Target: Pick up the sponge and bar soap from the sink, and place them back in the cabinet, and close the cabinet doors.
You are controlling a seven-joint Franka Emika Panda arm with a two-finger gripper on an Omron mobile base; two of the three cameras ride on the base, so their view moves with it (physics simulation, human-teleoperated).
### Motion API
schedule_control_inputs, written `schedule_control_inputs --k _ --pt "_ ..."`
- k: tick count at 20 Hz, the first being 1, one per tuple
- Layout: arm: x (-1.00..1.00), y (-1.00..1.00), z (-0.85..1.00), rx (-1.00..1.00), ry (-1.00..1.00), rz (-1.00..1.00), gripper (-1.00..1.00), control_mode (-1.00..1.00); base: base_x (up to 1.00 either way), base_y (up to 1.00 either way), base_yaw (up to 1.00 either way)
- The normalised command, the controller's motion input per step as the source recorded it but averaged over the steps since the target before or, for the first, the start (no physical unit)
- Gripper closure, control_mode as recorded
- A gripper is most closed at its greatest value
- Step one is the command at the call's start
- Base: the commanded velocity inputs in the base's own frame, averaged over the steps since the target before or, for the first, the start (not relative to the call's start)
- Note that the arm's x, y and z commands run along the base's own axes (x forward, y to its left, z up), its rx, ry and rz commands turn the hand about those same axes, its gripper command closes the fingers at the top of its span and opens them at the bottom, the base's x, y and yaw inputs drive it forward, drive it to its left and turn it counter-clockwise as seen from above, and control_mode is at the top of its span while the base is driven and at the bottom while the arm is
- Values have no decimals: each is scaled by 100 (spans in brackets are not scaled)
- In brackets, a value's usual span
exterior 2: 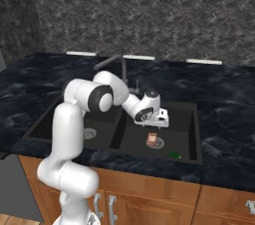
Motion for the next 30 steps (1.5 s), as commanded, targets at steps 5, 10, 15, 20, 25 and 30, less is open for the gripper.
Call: schedule_control_inputs --k 5,10,15,20,25,30 --pt "0 0 -26 0 0 0 -100 -100 0 0 0" --pt "2 -2 -31 0 0 0 -100 -100 0 0 0" --pt "8 0 -31 0 0 0 -100 -100 0 0 0" --pt "14 0 -28 0 0 0 -100 -100 0 0 0" --pt "22 -1 -22 0 0 0 -100 -100 0 0 0" --pt "14 -7 -21 0 0 0 -100 -100 0 0 0"
